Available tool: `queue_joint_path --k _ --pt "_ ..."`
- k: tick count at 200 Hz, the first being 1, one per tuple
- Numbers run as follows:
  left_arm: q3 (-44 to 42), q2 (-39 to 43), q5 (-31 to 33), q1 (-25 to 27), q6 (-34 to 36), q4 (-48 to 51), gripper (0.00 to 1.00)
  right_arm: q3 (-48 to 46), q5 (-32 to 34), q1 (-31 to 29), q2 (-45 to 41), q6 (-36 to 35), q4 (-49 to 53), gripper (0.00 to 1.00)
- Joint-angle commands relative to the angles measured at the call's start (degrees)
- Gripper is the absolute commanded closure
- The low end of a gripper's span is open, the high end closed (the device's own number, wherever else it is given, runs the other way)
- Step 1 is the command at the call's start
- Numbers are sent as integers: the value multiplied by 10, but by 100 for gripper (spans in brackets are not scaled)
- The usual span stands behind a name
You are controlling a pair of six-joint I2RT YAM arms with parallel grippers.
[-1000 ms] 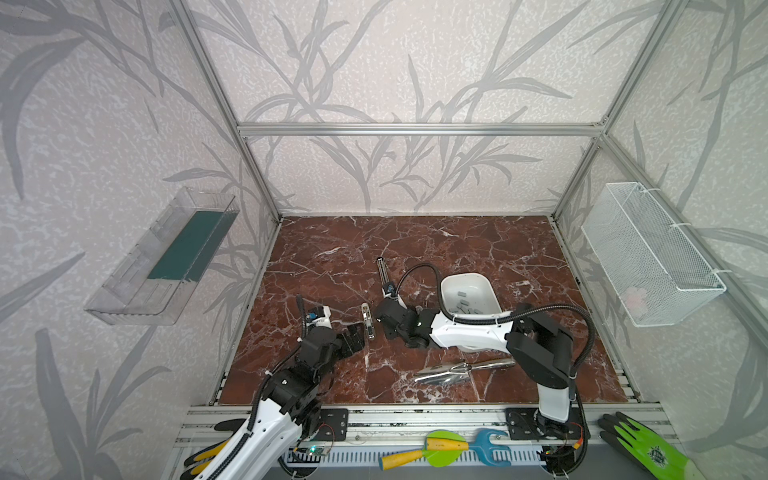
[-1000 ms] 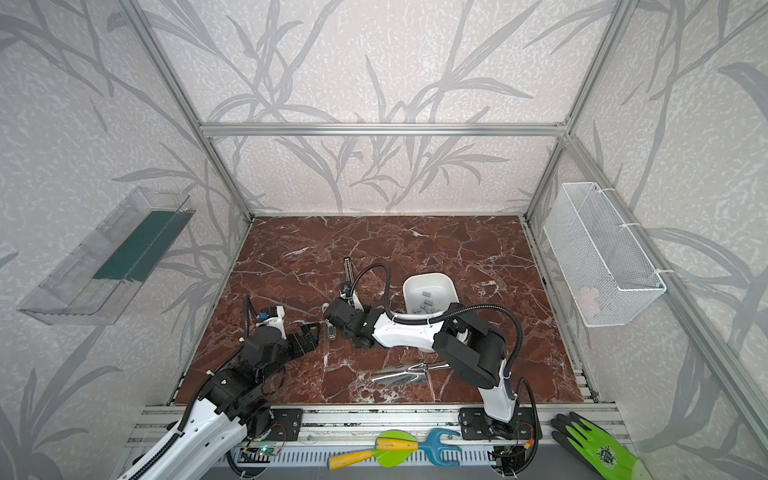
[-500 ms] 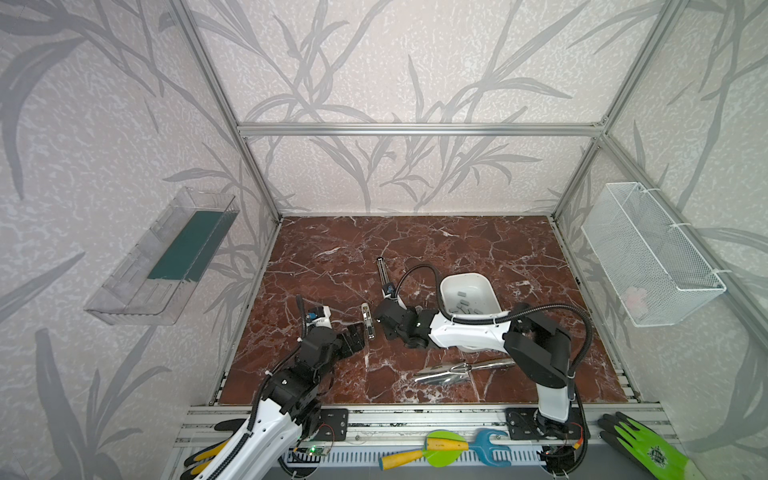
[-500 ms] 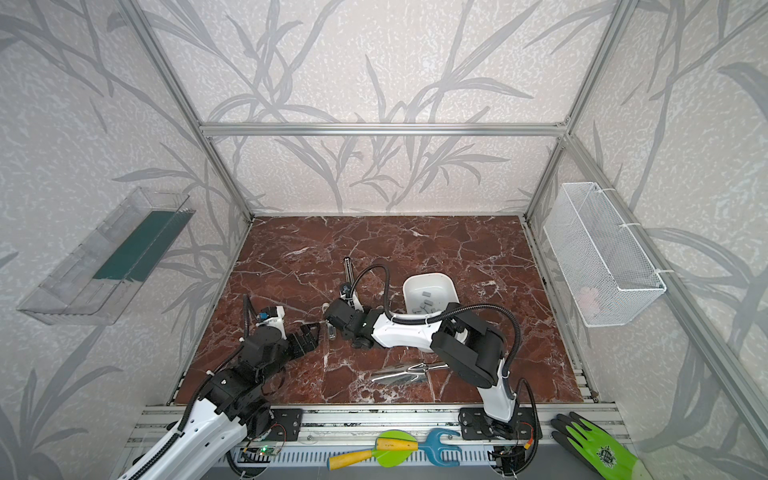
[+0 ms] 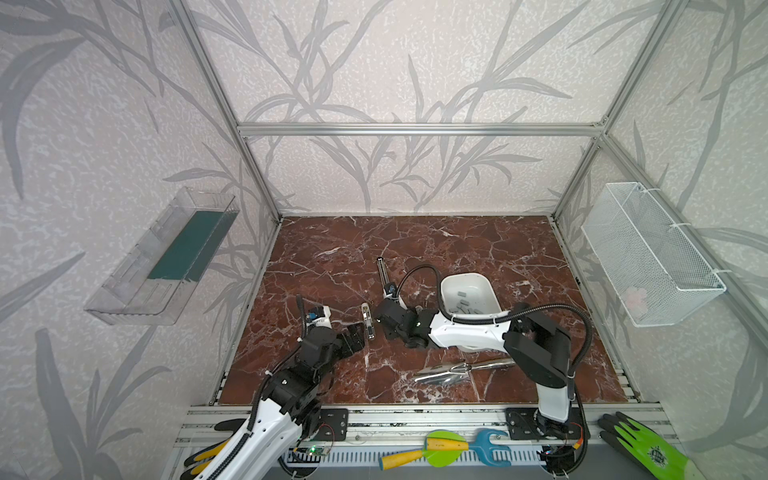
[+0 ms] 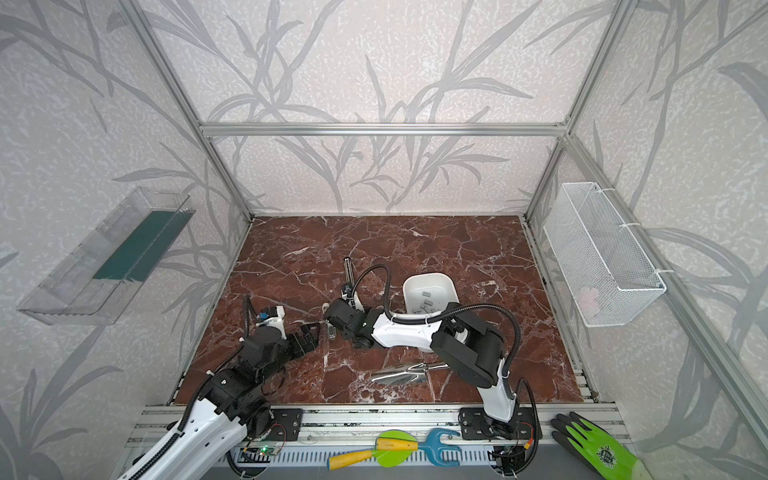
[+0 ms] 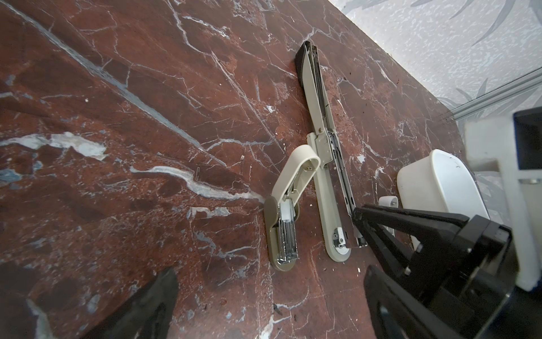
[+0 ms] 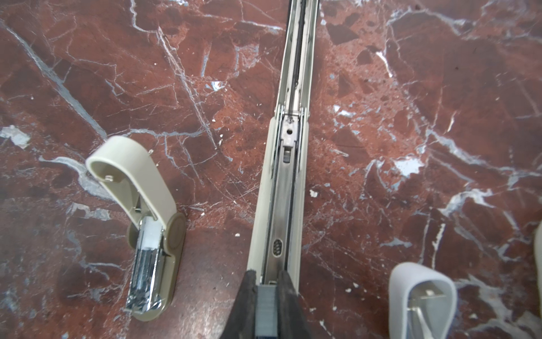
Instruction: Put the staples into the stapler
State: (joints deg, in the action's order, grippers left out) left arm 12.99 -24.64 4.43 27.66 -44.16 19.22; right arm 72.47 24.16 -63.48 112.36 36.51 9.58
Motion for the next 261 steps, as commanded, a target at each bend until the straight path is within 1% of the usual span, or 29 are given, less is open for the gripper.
queue_joint_path --k 1,82,151,261 --pt "-3 0 11 -1 -9 -2 1 -8 -12 -2 2 25 19 93" --pt "-3 0 9 -1 -9 -2 1 -28 6 -14 -15 41 25 94" --pt "-3 0 9 -1 -9 -2 1 -17 15 -14 -35 13 25 94" --pt "-3 0 8 -1 -9 -2 1 -15 39 -14 -45 3 18 94"
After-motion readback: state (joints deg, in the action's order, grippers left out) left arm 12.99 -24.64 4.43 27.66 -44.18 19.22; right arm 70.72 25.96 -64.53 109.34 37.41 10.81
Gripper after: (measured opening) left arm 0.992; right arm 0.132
